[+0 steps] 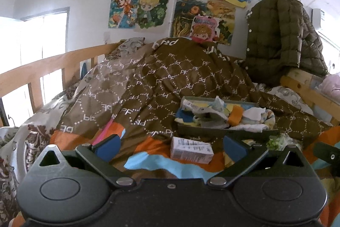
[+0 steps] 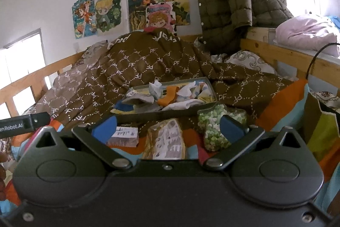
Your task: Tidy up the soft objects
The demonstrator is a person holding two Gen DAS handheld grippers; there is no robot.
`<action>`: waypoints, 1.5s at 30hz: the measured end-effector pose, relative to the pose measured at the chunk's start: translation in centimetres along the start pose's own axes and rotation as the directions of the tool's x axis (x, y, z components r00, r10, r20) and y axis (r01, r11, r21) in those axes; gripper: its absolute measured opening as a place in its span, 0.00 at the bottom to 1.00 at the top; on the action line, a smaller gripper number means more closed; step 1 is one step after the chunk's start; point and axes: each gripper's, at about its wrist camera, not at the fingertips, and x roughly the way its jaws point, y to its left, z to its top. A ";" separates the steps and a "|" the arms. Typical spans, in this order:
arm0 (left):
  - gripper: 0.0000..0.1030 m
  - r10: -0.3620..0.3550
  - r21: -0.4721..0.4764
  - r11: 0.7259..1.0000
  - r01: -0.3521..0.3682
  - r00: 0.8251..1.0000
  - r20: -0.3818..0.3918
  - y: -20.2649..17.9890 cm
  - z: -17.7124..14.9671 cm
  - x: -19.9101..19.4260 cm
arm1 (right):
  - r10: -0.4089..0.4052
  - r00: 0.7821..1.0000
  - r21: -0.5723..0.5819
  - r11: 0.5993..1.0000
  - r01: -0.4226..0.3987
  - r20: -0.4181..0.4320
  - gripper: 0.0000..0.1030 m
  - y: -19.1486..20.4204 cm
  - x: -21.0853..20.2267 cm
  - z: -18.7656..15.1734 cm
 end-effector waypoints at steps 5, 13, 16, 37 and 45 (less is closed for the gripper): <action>0.99 0.002 0.002 1.000 -0.002 1.000 -0.007 0.6 -1.3 -0.6 | -0.003 1.000 -0.004 1.000 0.003 -0.017 1.00 0.1 -0.4 -0.3; 0.99 0.030 0.017 0.999 -0.030 0.999 -0.033 1.6 -4.1 -1.3 | -0.011 0.998 -0.021 1.000 0.010 -0.057 1.00 0.4 -0.6 -1.2; 0.99 0.035 0.002 0.999 -0.035 0.999 -0.039 1.9 -4.6 -1.5 | -0.014 0.997 -0.013 1.000 0.013 -0.079 1.00 0.7 -0.6 -1.7; 0.99 0.061 -0.023 0.998 -0.063 0.995 -0.085 2.2 -5.9 -0.9 | -0.062 0.975 0.001 0.998 0.063 -0.215 0.99 0.8 2.2 -3.5; 0.99 0.079 -0.022 0.996 -0.081 0.992 -0.101 2.1 -6.0 -0.5 | -0.064 0.967 -0.019 0.998 0.061 -0.247 0.99 1.7 3.4 -4.2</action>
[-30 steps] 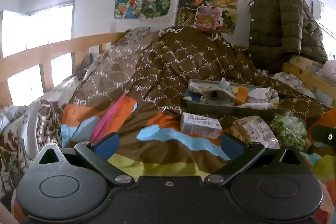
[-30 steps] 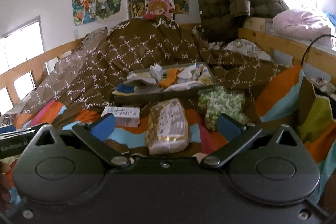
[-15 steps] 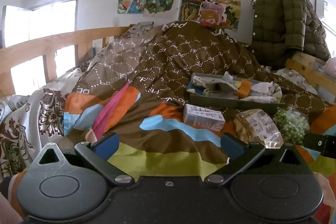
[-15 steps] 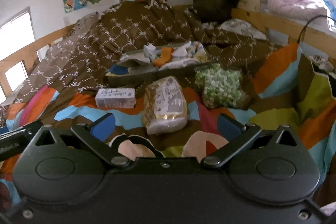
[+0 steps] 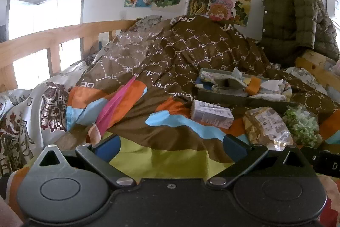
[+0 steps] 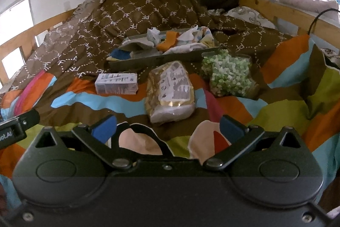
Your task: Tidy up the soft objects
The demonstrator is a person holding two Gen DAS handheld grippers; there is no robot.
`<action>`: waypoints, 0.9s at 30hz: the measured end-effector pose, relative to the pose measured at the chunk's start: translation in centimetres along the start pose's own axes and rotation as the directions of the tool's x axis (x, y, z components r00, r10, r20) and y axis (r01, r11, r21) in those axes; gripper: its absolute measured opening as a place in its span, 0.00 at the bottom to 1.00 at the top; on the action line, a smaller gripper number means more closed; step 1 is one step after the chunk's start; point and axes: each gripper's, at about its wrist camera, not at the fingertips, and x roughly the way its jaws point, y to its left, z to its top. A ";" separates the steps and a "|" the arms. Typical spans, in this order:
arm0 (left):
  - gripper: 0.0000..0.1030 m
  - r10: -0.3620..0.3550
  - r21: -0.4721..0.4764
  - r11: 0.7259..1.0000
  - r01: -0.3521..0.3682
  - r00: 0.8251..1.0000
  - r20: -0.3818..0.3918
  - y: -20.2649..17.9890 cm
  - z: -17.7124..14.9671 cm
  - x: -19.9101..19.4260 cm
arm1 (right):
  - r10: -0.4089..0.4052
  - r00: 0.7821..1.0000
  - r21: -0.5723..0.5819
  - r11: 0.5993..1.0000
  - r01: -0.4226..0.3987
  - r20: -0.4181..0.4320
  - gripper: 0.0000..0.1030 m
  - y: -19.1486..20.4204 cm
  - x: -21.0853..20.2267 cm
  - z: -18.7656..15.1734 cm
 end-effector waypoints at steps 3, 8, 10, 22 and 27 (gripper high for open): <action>0.99 0.004 -0.005 1.000 -0.004 1.000 -0.002 0.1 0.0 0.1 | -0.004 1.000 0.006 1.000 0.004 -0.007 0.99 0.0 0.4 0.0; 0.99 0.005 -0.004 1.000 -0.005 1.000 -0.002 0.1 0.0 0.1 | -0.002 1.000 -0.007 1.000 0.002 -0.002 0.99 0.3 0.7 -0.1; 0.99 0.005 -0.005 1.000 -0.005 1.000 -0.003 0.1 0.0 0.1 | 0.001 1.000 -0.012 1.000 -0.001 -0.001 0.99 0.1 0.6 -0.1; 0.99 0.007 -0.005 1.000 -0.007 1.000 -0.004 0.2 0.0 0.1 | 0.003 1.000 -0.016 1.000 -0.003 0.000 0.99 0.0 0.5 -0.1; 0.99 0.007 -0.005 1.000 -0.007 1.000 -0.004 0.2 0.0 0.2 | 0.003 1.000 -0.016 1.000 -0.003 0.001 0.99 0.1 0.5 -0.1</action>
